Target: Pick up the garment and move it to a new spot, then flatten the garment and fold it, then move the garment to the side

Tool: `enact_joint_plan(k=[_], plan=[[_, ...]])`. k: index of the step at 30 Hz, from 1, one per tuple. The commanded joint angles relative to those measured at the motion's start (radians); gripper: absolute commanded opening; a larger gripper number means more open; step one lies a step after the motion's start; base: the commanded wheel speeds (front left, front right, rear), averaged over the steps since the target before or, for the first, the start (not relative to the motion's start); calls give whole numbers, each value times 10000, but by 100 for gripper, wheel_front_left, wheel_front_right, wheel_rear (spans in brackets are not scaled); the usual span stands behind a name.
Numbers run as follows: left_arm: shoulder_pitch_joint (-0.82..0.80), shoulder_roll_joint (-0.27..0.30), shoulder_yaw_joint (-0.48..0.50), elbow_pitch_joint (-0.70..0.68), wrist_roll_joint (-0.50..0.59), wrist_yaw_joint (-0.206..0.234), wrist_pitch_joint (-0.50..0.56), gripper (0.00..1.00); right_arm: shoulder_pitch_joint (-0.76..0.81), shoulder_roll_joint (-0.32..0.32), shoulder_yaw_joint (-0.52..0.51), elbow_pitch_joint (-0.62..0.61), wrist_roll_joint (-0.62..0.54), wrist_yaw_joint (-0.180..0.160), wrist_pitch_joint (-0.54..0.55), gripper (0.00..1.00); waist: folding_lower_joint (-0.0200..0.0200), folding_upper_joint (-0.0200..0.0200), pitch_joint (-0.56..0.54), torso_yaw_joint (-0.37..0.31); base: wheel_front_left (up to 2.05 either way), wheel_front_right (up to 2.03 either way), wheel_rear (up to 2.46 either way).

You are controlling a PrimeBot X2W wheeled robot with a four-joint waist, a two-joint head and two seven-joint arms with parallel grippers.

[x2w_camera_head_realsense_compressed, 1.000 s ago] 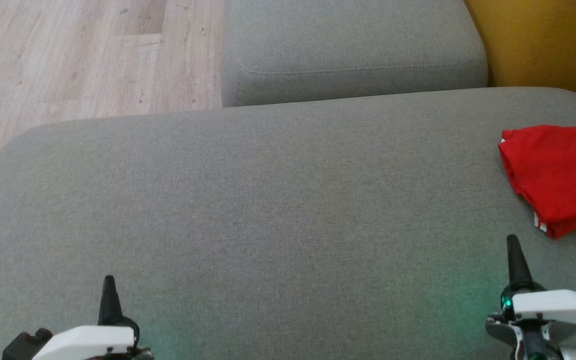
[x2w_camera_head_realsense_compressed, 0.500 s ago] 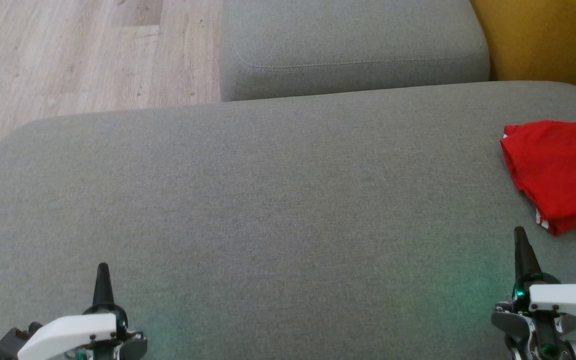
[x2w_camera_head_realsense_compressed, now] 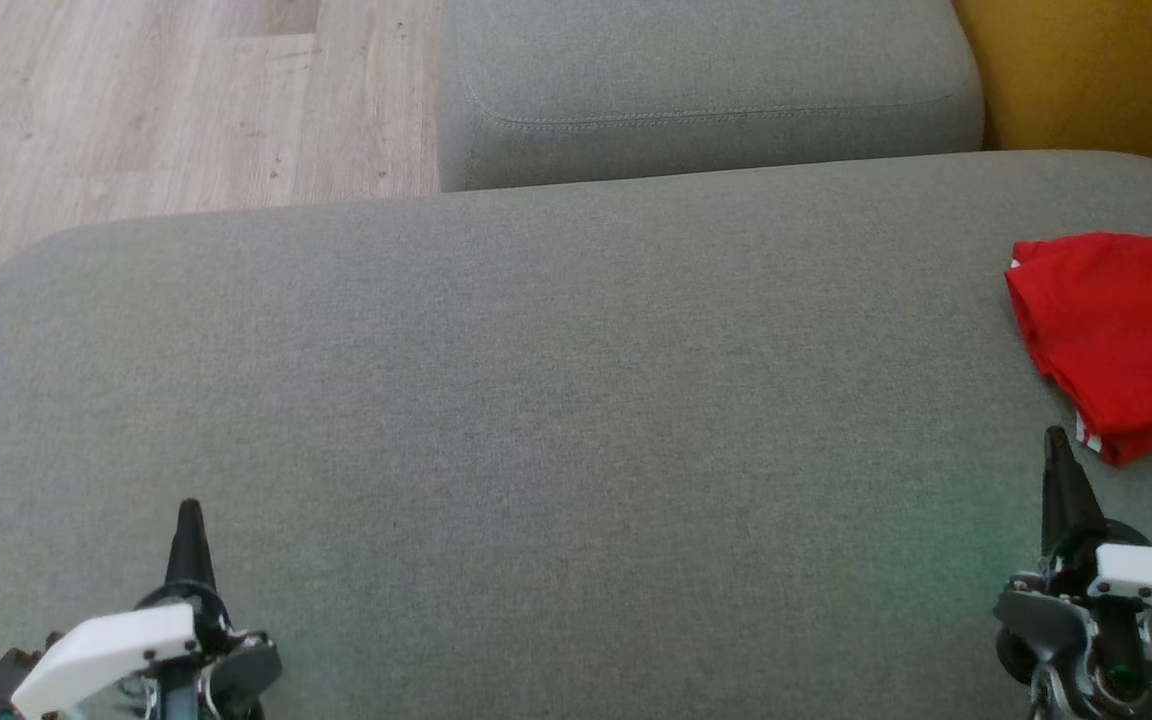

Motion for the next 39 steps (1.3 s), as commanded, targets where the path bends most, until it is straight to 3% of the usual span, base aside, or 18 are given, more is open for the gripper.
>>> enact_joint_plan(k=[1,4,39], plan=[[-624,126,413,-304,-318,-152,90,0,-537,-98,129,-408,342,-7,145,0,0,0,17,0,0,0,0],[-716,120,504,-304,-736,-228,198,0,-599,-97,64,-433,750,-7,248,0,0,0,58,-1,0,0,0],[-725,48,607,-300,-650,-228,280,0,-603,-69,24,-430,716,-7,280,0,0,0,58,-1,0,0,0]])
